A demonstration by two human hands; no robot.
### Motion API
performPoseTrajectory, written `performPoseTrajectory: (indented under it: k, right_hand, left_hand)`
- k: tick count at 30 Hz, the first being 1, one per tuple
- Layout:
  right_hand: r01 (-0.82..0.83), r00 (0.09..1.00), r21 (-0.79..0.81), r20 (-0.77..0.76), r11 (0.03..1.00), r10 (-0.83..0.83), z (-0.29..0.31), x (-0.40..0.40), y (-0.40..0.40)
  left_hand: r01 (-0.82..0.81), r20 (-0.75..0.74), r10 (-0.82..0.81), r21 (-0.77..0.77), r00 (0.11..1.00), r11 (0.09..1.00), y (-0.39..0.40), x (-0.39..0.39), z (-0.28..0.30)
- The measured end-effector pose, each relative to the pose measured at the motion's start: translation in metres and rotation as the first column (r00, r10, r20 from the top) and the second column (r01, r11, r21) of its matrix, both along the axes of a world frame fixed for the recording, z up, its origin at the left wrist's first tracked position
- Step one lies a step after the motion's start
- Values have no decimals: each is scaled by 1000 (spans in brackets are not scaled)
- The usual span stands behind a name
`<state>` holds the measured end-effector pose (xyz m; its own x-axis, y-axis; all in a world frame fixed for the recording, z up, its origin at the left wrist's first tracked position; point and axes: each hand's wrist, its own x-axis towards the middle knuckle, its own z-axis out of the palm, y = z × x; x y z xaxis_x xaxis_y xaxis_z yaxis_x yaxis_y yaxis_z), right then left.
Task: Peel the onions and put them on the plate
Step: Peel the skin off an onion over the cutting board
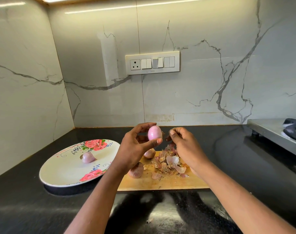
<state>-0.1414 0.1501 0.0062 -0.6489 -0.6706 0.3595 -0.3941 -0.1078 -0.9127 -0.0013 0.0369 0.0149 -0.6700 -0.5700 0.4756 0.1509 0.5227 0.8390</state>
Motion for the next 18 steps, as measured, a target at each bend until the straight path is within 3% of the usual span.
performPoseTrajectory:
  k: [3, 10, 18]
  right_hand:
    - [-3, 1000, -46, -5, 999, 2, 4, -3, 7]
    - [-205, 979, -13, -15, 979, 205, 6, -2, 9]
    - [-95, 946, 14, -309, 995, 95, -2, -1, 7]
  left_hand:
    - [-23, 3, 23, 11, 1000, 1000, -4, 0, -1]
    - [50, 21, -52, 89, 998, 995, -4, 0, 0]
    - [32, 42, -34, 47, 999, 998, 0, 1, 2]
